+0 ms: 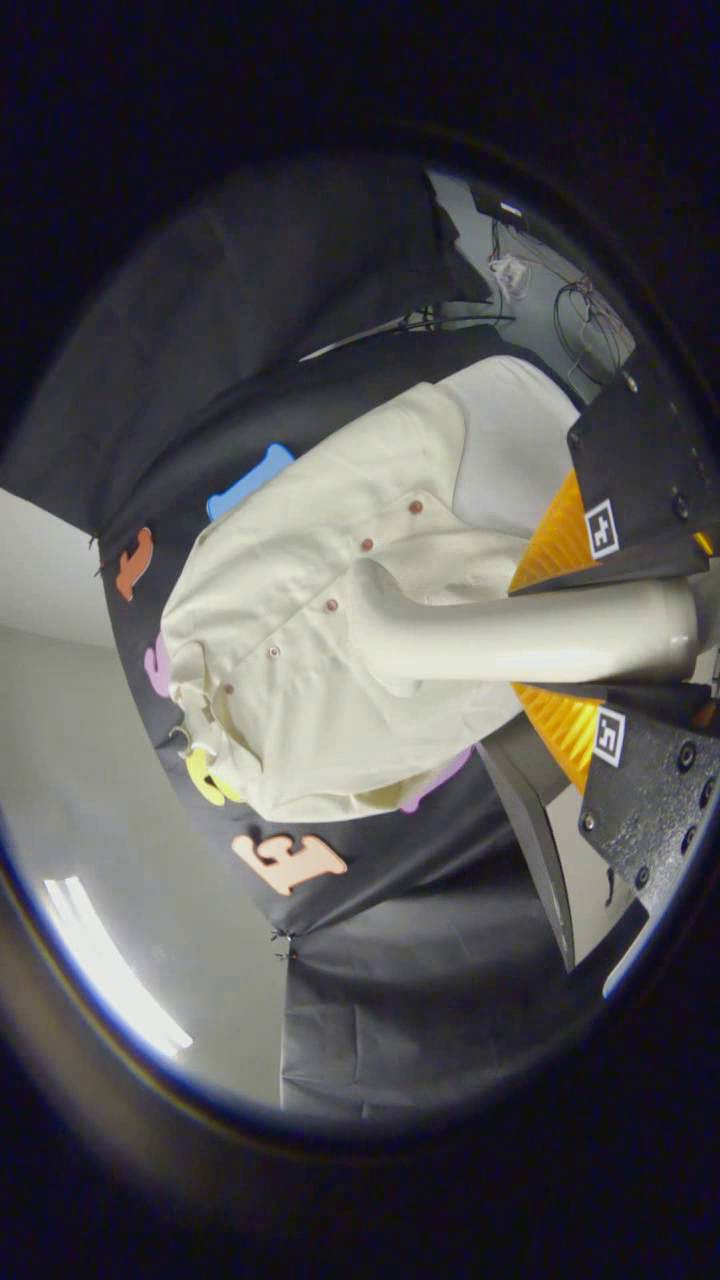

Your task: Iron the clothes twice with a garment steamer, once on the left side and once on the right side.

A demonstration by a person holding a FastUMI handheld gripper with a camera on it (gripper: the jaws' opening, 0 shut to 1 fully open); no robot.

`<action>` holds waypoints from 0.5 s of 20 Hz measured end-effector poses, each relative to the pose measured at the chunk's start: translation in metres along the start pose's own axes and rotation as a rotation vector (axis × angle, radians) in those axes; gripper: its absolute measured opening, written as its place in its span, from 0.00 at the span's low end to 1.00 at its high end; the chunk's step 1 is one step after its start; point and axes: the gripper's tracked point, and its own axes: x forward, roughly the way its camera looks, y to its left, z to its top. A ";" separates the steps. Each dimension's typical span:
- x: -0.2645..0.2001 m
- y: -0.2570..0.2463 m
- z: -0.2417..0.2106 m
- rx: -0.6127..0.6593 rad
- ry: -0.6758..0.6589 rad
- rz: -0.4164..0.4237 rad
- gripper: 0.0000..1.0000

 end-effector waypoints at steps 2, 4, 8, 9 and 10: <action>-0.011 0.035 0.008 0.028 -0.030 0.032 0.39; -0.023 0.074 0.012 0.040 -0.048 0.064 0.39; -0.044 0.140 0.018 -0.020 -0.071 0.125 0.39; -0.047 0.153 0.018 -0.032 -0.073 0.134 0.39; -0.052 0.164 0.016 -0.038 -0.073 0.142 0.39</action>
